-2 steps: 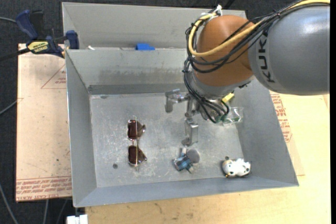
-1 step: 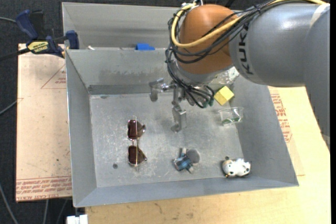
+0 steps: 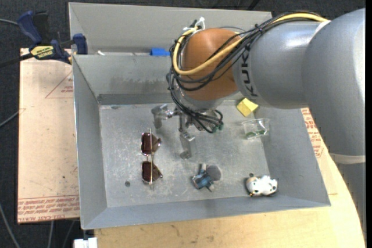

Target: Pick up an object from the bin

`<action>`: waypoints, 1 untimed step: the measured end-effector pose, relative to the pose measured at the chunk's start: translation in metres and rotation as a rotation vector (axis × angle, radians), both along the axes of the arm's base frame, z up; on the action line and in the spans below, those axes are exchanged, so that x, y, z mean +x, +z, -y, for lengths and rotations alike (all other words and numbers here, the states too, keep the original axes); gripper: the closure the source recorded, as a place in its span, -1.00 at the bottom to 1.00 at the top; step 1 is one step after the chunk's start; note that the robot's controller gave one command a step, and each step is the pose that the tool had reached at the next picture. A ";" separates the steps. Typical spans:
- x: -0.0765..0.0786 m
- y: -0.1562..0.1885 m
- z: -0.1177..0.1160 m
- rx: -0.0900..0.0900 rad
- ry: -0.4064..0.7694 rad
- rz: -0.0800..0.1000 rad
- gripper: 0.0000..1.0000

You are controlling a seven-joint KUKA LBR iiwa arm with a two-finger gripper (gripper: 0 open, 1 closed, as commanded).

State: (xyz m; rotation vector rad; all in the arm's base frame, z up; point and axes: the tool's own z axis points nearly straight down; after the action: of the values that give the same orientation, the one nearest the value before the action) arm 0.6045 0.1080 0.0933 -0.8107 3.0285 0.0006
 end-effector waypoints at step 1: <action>0.006 -0.022 -0.036 -0.002 0.126 -0.010 -1.00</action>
Offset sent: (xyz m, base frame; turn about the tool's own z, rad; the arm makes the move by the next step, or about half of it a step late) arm 0.0329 0.0574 -0.0037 -0.2348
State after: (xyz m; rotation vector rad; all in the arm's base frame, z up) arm 0.6101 0.1440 0.0713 -1.0038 2.9812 0.0027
